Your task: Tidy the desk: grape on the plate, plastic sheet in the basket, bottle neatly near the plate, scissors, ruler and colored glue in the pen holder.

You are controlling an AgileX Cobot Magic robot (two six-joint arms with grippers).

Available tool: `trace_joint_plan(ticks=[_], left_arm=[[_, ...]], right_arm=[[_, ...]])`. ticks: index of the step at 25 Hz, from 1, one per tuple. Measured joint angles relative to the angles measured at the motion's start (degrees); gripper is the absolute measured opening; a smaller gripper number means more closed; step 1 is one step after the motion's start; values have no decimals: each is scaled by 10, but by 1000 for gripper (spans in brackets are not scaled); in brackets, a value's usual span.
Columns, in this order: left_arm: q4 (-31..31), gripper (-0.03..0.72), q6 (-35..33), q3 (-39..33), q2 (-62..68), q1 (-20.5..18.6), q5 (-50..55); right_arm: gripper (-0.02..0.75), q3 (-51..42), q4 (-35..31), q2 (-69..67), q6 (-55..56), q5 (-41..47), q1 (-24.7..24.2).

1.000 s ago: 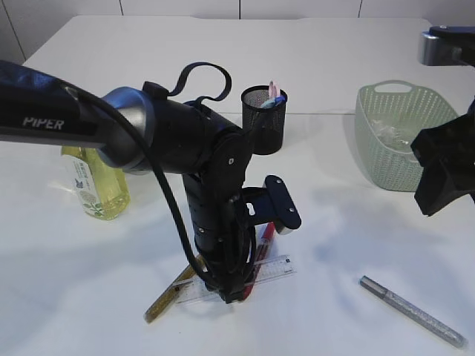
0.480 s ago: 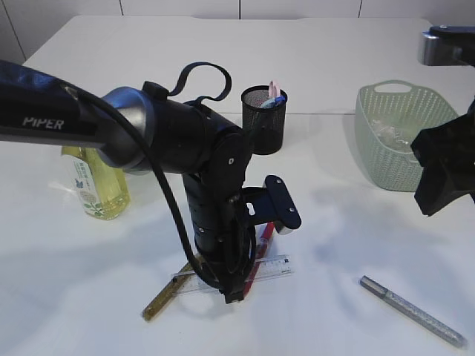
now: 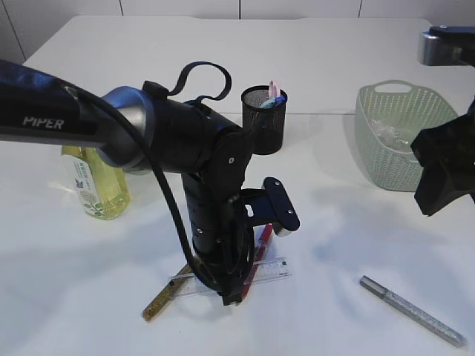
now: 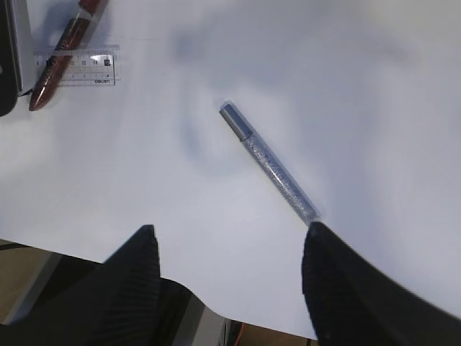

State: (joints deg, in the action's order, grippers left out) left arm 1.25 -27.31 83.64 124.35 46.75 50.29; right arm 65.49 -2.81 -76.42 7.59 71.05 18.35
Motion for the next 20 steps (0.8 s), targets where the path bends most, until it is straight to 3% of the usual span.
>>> trace_joint_plan(ticks=[20], left_arm=[[-12,274,14,0,-8,0,33]], right_arm=[[490,0,0,0,0,0,0]])
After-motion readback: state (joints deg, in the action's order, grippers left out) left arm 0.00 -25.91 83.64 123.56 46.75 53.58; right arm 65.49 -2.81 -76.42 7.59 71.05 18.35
